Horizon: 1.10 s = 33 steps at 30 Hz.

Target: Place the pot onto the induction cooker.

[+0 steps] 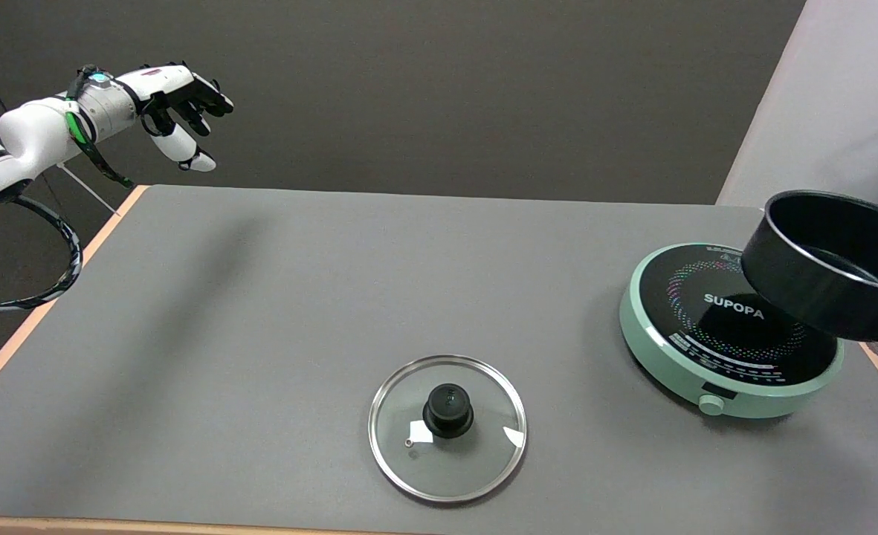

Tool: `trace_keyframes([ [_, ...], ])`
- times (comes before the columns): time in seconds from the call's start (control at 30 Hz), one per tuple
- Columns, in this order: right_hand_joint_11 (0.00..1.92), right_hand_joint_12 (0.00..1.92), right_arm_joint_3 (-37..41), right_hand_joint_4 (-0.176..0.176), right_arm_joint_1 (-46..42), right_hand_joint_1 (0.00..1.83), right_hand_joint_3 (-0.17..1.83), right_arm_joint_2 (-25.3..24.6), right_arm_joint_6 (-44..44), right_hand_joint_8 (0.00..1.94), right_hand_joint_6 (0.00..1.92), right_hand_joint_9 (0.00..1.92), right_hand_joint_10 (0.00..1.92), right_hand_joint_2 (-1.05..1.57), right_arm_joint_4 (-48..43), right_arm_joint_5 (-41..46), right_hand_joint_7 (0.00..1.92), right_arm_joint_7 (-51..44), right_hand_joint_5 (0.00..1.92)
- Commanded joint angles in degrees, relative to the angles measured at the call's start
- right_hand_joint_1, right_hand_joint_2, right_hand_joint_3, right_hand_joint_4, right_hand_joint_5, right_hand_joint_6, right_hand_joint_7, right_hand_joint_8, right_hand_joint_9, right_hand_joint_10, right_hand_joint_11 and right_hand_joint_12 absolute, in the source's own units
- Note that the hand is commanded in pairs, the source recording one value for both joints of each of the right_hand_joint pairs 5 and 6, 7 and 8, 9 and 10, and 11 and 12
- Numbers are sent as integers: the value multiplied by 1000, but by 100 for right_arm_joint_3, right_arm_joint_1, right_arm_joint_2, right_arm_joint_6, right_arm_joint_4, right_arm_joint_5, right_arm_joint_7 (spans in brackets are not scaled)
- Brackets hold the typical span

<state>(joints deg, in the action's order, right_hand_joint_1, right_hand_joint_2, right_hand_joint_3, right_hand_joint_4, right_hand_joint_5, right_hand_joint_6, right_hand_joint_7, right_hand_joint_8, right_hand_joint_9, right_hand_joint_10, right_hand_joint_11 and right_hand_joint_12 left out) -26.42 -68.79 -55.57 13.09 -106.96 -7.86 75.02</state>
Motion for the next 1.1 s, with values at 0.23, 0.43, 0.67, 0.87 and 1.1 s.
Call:
trace_keyframes([
  [0.23,1920,1920,-201,-39,331,889,569,472,110,1920,1920,1920,1920,1552,-75,-2013,1920,685,1920],
  [0.43,1920,1920,-122,-41,386,891,568,398,-24,1920,1920,1920,1920,1549,-83,-2898,1920,1809,1920],
  [0.67,1920,1920,-87,-41,405,890,550,312,-442,1920,1920,1920,1920,1563,-83,-3166,1920,2860,1920],
  [0.87,1920,1920,-183,-38,434,895,520,226,-735,1920,1920,1920,1920,1571,-83,-3166,1920,3155,1920],
  [1.1,1920,1920,-244,-38,458,896,425,140,-1151,1920,1920,1920,1920,1571,-62,-3166,1920,3227,1920],
])
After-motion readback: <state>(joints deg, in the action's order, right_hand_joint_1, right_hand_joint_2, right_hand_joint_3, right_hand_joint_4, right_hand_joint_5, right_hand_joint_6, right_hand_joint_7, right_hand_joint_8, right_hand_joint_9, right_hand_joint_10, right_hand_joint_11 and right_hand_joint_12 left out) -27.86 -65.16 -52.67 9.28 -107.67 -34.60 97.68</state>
